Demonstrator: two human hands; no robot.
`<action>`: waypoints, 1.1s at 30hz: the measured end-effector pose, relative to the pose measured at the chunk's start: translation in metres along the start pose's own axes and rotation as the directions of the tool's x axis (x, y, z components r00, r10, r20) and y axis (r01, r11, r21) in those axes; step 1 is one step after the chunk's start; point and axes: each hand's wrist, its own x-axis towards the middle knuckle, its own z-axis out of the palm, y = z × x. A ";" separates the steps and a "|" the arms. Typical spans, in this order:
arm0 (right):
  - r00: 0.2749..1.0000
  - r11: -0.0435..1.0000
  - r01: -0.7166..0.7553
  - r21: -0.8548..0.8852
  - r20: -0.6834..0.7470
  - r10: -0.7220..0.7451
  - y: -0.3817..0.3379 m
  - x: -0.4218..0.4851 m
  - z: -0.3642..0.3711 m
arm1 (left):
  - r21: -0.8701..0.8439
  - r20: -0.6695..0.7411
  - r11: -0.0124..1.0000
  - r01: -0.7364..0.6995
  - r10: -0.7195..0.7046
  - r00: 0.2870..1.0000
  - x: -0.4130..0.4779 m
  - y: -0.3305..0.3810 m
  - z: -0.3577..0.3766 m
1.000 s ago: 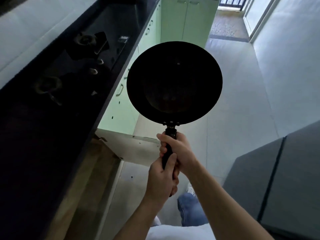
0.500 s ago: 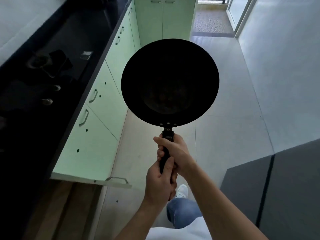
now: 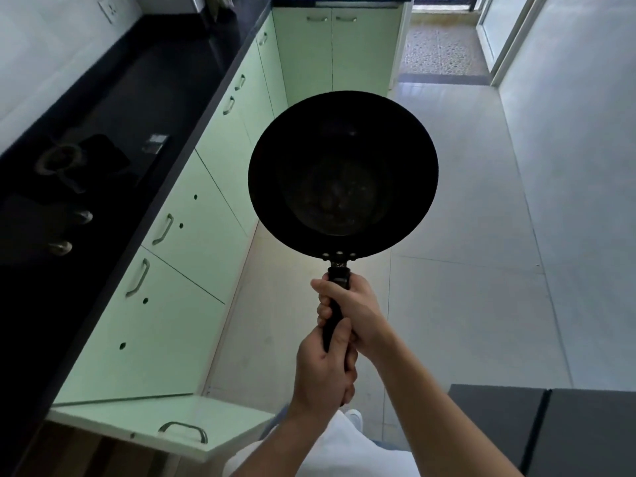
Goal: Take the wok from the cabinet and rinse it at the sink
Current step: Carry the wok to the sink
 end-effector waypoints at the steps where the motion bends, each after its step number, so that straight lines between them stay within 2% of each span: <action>1: 1.000 1.000 -0.002 0.006 0.000 0.002 -0.005 0.006 -0.004 | 0.010 0.000 1.000 -0.004 0.004 1.000 0.007 0.002 0.004; 9: 0.999 1.000 0.010 0.020 -0.033 -0.009 -0.047 0.081 -0.022 | 0.053 0.043 0.998 -0.027 0.025 0.999 0.091 0.031 0.022; 22: 0.993 0.997 0.074 0.025 -0.098 -0.072 -0.154 0.276 -0.007 | 0.052 0.129 0.997 -0.058 0.051 0.990 0.304 0.121 0.016; 33: 0.996 0.996 0.025 0.082 -0.091 -0.018 -0.210 0.395 -0.035 | 0.084 0.139 0.996 -0.013 0.001 0.990 0.433 0.152 0.038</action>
